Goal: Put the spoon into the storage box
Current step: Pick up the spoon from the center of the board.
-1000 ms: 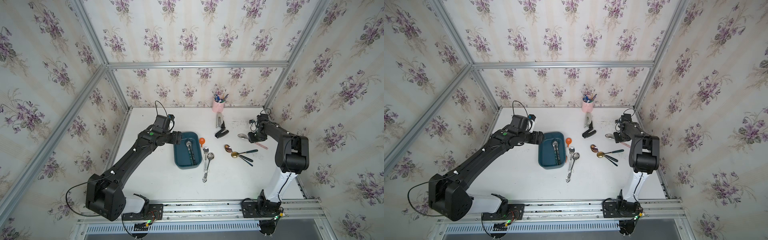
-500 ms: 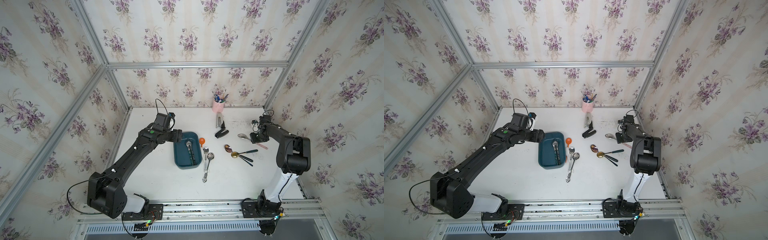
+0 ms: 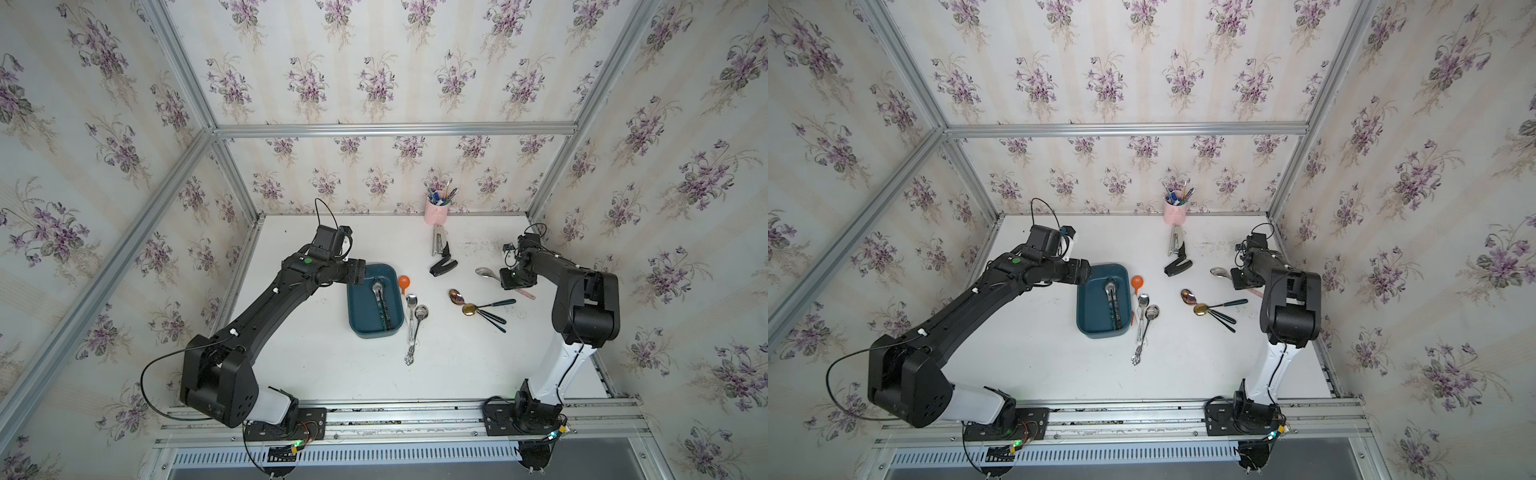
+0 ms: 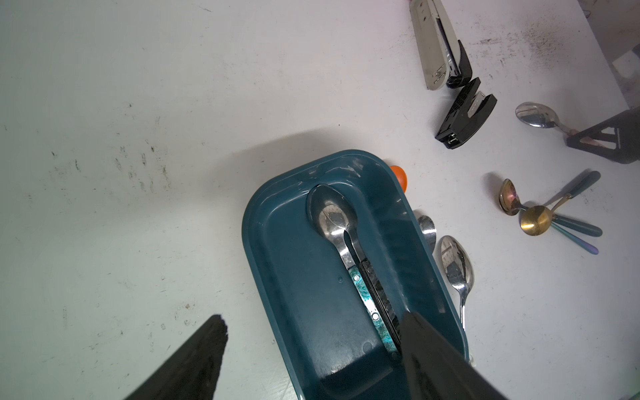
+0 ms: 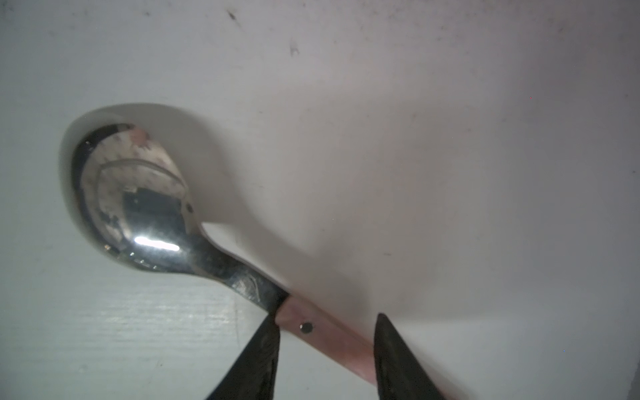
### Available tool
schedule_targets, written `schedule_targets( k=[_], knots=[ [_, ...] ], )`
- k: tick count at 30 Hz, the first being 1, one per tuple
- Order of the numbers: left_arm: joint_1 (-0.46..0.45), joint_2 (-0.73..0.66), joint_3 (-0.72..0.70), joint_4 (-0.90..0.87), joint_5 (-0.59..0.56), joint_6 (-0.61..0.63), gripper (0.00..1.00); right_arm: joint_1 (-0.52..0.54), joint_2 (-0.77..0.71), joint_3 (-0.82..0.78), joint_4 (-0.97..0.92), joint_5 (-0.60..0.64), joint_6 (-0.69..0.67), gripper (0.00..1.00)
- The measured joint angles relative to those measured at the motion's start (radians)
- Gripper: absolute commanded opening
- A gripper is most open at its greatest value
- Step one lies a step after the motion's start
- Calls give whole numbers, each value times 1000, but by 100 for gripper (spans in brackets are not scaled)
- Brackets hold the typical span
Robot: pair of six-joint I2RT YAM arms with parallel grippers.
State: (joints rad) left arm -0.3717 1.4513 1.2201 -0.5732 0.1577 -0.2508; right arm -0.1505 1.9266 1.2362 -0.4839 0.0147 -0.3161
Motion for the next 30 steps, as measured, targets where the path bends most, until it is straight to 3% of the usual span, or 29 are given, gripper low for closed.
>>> schedule_targets(
  k=[17,30],
  knots=[
    [0,2,3,1,3,0,82,0,5,13,-27,-8,82,25],
    [0,1,3,0,3,-1,82,1,32,37,-40,-15,118,17]
  ],
)
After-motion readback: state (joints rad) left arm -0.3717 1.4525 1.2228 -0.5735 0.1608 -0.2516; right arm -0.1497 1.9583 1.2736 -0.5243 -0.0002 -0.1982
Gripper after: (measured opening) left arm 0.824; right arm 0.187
